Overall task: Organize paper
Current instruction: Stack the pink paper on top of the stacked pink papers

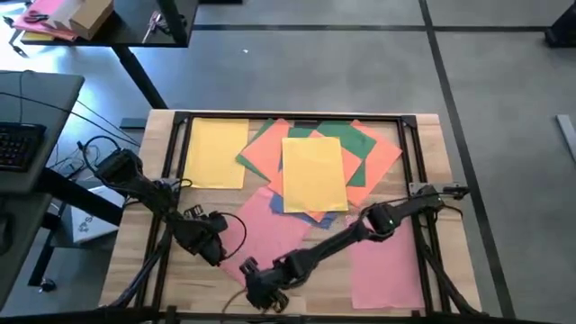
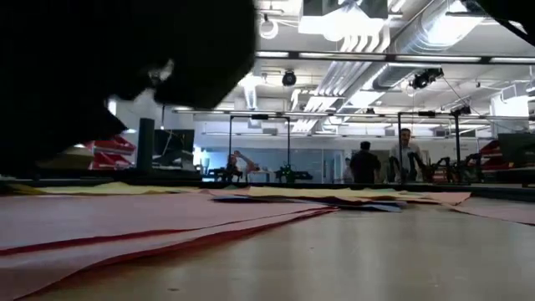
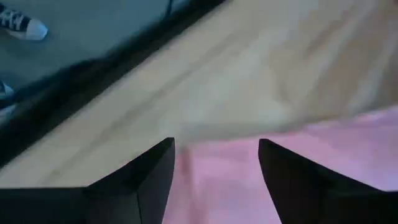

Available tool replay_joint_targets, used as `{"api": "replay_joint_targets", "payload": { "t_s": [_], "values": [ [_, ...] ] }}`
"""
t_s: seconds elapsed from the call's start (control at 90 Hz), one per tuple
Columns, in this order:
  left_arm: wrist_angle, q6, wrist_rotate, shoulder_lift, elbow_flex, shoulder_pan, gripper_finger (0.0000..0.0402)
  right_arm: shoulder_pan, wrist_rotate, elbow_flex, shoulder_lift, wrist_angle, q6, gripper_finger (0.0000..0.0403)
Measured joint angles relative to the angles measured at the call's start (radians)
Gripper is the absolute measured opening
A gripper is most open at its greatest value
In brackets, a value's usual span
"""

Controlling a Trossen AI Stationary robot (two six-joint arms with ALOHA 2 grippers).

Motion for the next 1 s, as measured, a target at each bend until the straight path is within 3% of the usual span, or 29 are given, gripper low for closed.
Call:
{"api": "replay_joint_targets", "payload": {
  "t_s": [0.267, 0.467, 0.711, 1.0],
  "values": [
    [0.003, 0.031, -0.009, 0.002, -0.002, -0.021, 0.0179, 0.0, 0.174, 0.001, 0.028, 0.008, 0.107, 0.0215],
    [0.01, 0.087, -0.007, 0.002, -0.004, -0.045, 0.0179, -0.001, 0.094, 0.007, 0.029, -0.078, 0.087, 0.0215],
    [0.013, 0.119, -0.001, 0.002, -0.004, -0.046, 0.0179, 0.037, 0.023, 0.009, 0.018, -0.021, 0.128, 0.0215],
    [0.014, 0.212, 0.03, 0.003, 0.053, -0.046, 0.0179, 0.049, 0.073, 0.034, 0.0, -0.049, 0.156, 0.0215]
  ]
}}
